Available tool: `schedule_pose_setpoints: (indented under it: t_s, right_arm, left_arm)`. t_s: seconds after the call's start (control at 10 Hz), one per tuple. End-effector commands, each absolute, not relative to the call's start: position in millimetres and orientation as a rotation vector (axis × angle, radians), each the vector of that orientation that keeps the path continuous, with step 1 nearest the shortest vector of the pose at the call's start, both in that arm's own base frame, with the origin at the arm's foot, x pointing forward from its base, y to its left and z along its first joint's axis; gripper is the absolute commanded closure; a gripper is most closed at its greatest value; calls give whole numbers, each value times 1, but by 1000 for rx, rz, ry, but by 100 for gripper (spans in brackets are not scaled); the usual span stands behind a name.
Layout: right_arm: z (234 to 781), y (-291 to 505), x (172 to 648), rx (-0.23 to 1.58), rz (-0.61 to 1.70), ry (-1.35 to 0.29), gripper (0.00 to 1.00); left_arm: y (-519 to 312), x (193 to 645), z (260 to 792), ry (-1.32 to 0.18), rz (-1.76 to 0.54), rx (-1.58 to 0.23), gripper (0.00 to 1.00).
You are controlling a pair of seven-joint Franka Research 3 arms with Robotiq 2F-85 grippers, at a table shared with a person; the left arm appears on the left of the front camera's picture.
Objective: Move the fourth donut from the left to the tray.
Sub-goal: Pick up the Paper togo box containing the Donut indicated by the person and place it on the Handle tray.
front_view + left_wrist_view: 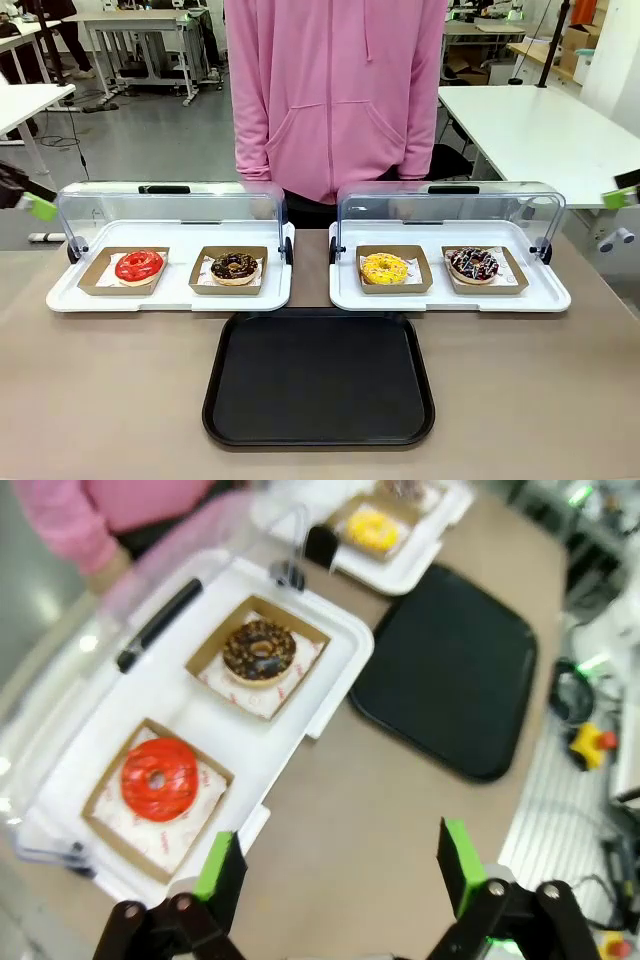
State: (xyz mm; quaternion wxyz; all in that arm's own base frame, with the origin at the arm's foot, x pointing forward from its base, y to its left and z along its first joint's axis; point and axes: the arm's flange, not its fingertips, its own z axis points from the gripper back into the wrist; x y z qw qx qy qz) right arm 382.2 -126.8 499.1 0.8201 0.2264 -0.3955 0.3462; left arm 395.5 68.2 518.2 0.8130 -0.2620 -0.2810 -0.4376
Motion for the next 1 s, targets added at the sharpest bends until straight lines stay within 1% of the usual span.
schedule_pose_setpoints:
  t_s: [0.0,0.1,0.3,0.4,0.7,0.9]
  right_arm:
    - [492,-161,395,565,774,-894,0]
    - [490,-182,393,579,769,-945,0]
    - [485,-200,388,577,787,-992,0]
    - [485,-209,388,564,796,-1018,0]
    - [474,-233,379,543,791,-1038,0]
    - [474,-236,377,541,778,-1049,0]
  left_arm:
    - [103,399,509,-670,-1000,-669,0]
    - [120,397,502,-714,-1013,-688,0]
    - [142,386,484,-774,-1008,-723,0]
    - [151,389,479,-811,-1017,-753,0]
    - [142,383,449,-900,-1031,-806,0]
    - [136,380,452,-953,-1041,-810,0]
